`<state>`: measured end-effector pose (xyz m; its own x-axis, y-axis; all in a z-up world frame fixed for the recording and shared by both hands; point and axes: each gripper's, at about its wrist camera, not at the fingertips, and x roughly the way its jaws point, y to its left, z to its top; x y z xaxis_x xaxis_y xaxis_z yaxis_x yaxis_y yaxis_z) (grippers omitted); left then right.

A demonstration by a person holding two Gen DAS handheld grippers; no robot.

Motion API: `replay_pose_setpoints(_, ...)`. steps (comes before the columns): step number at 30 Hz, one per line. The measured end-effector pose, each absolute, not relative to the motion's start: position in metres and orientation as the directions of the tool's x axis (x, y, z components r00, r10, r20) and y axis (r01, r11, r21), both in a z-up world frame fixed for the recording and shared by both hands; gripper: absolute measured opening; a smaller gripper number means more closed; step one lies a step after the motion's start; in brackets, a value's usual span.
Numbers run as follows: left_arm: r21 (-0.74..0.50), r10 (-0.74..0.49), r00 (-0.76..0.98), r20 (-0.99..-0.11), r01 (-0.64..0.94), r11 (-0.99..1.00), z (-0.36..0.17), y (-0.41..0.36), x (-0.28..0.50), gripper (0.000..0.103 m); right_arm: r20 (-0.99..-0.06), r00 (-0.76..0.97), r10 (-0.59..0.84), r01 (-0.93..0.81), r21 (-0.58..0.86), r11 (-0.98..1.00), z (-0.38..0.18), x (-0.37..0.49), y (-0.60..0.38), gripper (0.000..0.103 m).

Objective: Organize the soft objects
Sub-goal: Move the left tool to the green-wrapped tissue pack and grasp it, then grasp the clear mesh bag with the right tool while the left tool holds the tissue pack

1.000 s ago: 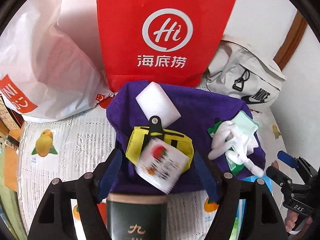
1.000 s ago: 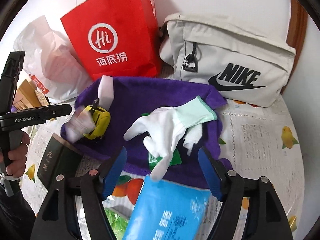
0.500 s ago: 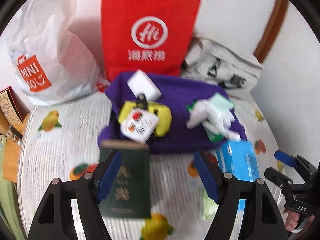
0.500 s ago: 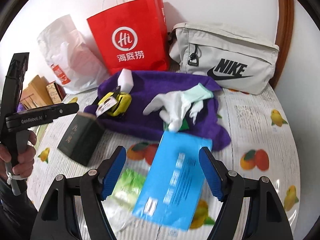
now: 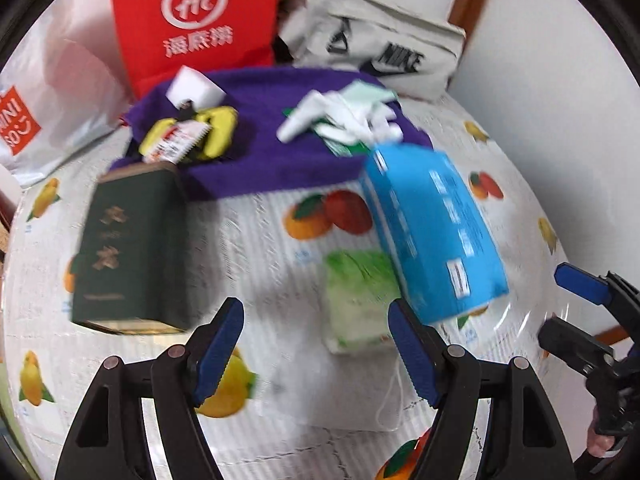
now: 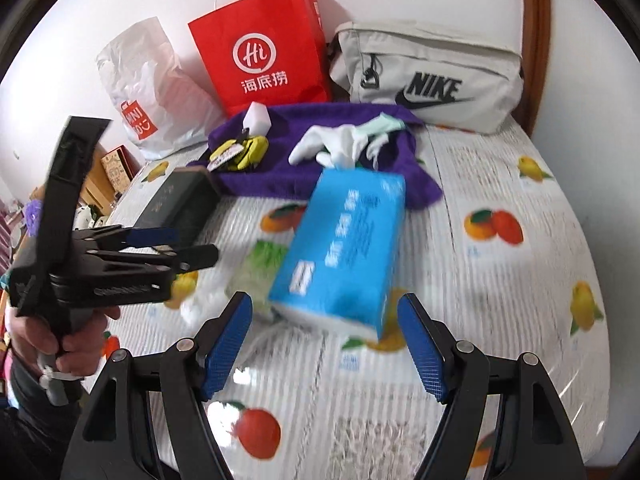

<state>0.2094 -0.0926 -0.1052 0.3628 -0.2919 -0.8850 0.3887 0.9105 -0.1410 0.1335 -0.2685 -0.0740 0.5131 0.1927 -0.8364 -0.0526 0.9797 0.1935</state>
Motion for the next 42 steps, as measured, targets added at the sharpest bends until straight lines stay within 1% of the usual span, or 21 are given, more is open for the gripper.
replay_pose_setpoints(5,-0.164,-0.306,0.316,-0.898,0.404,0.9,-0.126,-0.105,0.205,0.073,-0.848,0.497,0.185,-0.027,0.199,0.98,-0.088,0.114,-0.281,0.075)
replay_pose_setpoints(9,-0.161,-0.306,0.296,-0.905,0.428,0.89,-0.135,-0.116,0.205,0.074,-0.858,0.481,0.18,0.011,0.211,0.977,-0.098,0.109,-0.293,0.075)
replay_pose_setpoints(11,-0.151,-0.297,0.285,-0.911,0.44,0.885,-0.141,-0.121,0.205,0.076,-0.862,0.477,0.172,0.026,0.21,0.977,-0.102,0.108,-0.297,0.075)
replay_pose_setpoints(15,-0.127,-0.275,0.27,-0.923,0.46,0.879,-0.152,-0.13,0.207,0.076,-0.87,0.46,0.179,0.028,0.215,0.976,-0.11,0.109,-0.298,0.075)
replay_pose_setpoints(20,-0.098,-0.26,0.305,-0.916,0.459,0.883,-0.157,-0.133,0.208,0.075,-0.877,0.448,0.176,0.019,0.207,0.978,-0.115,0.107,-0.293,0.075)
replay_pose_setpoints(22,-0.101,-0.277,0.321,-0.906,0.472,0.876,-0.156,-0.132,0.207,0.05,-0.878,0.445,0.177,0.018,0.207,0.978,-0.116,0.106,-0.292,0.075)
replay_pose_setpoints(26,-0.159,-0.33,0.302,-0.894,0.476,0.865,-0.149,-0.126,0.204,0.049,-0.878,0.442,0.184,0.008,0.209,0.978,-0.117,0.102,-0.286,0.075)
replay_pose_setpoints(29,-0.132,-0.315,0.339,-0.886,0.467,0.874,-0.138,-0.117,0.197,0.049,-0.876,0.44,0.2,-0.014,0.216,0.976,-0.117,0.099,-0.278,0.075)
replay_pose_setpoints(33,-0.128,-0.318,0.378,-0.869,0.449,0.884,-0.122,-0.099,0.186,0.049,-0.87,0.439,0.226,-0.058,0.223,0.973,-0.117,0.096,-0.263,0.075)
replay_pose_setpoints(38,-0.061,-0.246,0.432,-0.868,0.399,0.915,-0.116,-0.072,0.172,0.049,-0.857,0.435,0.275,-0.125,0.244,0.962,-0.123,0.095,-0.241,0.075)
replay_pose_setpoints(42,-0.057,-0.204,0.437,-0.876,0.325,0.944,-0.125,-0.039,0.163,0.049,-0.854,0.447,0.266,-0.2,0.194,0.96,-0.129,0.095,-0.218,0.075)
